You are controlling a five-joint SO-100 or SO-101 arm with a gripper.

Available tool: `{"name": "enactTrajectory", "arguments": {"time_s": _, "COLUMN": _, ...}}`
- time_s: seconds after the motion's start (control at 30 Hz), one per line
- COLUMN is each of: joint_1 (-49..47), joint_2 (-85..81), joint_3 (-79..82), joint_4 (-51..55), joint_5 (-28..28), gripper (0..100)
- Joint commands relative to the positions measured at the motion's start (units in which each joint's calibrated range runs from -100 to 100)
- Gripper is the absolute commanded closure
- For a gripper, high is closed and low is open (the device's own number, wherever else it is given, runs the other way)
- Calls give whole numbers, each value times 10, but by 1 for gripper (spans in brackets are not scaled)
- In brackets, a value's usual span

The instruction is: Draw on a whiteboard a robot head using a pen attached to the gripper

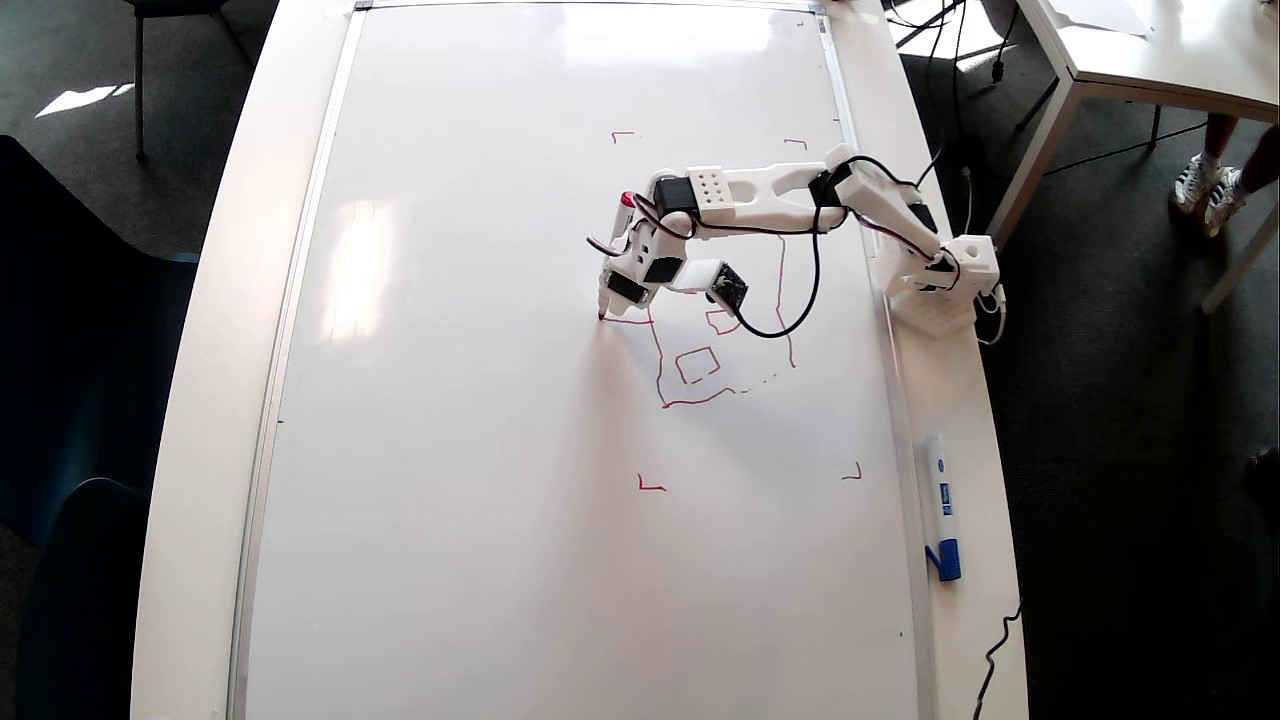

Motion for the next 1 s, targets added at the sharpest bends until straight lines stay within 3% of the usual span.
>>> {"name": "enactTrajectory", "arguments": {"time_s": 0.0, "joint_1": 4, "joint_2": 11, "joint_3": -9, "joint_4": 4, "joint_5": 2, "gripper": 99}}
{"name": "enactTrajectory", "arguments": {"time_s": 0.57, "joint_1": -37, "joint_2": 12, "joint_3": -3, "joint_4": -31, "joint_5": -14, "gripper": 99}}
{"name": "enactTrajectory", "arguments": {"time_s": 0.97, "joint_1": 4, "joint_2": 14, "joint_3": 0, "joint_4": -57, "joint_5": -14, "gripper": 99}}
